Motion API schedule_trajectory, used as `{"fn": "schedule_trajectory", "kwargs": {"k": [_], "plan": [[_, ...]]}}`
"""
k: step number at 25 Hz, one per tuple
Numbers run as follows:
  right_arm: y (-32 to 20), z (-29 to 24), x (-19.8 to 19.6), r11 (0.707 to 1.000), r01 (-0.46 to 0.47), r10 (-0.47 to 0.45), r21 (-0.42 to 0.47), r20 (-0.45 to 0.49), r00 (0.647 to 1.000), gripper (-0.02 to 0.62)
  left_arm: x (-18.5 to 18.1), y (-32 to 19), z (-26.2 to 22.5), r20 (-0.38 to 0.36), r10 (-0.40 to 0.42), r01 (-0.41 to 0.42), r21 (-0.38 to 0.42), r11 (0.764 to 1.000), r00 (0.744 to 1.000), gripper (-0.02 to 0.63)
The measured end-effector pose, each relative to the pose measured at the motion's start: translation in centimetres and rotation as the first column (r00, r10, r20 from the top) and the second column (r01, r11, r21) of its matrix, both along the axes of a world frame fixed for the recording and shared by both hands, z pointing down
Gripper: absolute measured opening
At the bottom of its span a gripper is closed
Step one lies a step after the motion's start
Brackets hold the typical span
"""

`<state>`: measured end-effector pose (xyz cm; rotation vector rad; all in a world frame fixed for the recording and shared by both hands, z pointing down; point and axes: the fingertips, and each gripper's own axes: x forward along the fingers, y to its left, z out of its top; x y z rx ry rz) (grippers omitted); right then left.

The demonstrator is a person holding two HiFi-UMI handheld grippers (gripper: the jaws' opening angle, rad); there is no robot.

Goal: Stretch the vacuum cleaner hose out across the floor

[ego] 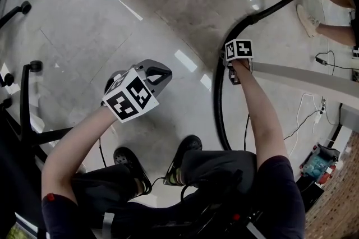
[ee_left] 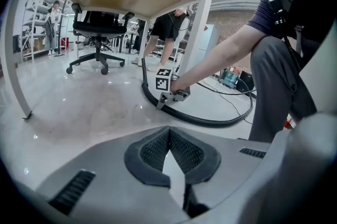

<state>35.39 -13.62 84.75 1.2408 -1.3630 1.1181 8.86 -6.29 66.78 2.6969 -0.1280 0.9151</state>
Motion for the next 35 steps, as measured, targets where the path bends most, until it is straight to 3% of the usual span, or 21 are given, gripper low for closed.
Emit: {"fn": "schedule_trajectory", "kwargs": {"k": [4,11,19,24,27,30,35], "plan": [[-0.2,0.5,0.0,1.0,0.019,-0.019,-0.015,-0.006,1.0,0.209,-1.2,-0.3,0.1,0.013,-0.029,0.03,-0.009,1.0,0.999,0.006],[-0.8,0.2,-2.1,0.992,0.116,-0.115,0.058,-0.007,0.993,0.209,-1.5,-0.7,0.4,-0.01,-0.049,0.048,-0.043,0.998,0.999,0.006],[-0.6,0.3,-7.6,0.95,0.304,-0.306,0.073,0.024,0.952,0.209,-1.0,-0.5,0.3,-0.016,-0.032,0.031,-0.047,0.998,0.999,0.006],[0.2,0.4,-12.1,0.907,0.416,-0.42,0.063,0.076,0.904,0.209,-0.9,0.2,0.3,-0.029,-0.001,0.0,-0.043,0.999,1.0,0.006],[1.8,0.6,-16.5,0.854,0.518,-0.519,0.046,0.133,0.844,0.209,-1.1,0.5,0.5,-0.034,0.001,-0.003,-0.051,0.999,0.999,0.006],[2.5,0.7,-19.2,0.802,0.597,-0.593,0.008,0.128,0.795,0.209,-1.5,0.1,0.2,-0.06,-0.032,0.026,-0.094,0.995,0.998,0.006],[3.0,0.7,-20.9,0.76,0.649,-0.644,-0.034,0.096,0.759,0.209,-2.4,-1.2,-0.3,-0.079,-0.073,0.065,-0.094,0.993,0.994,0.006]]}}
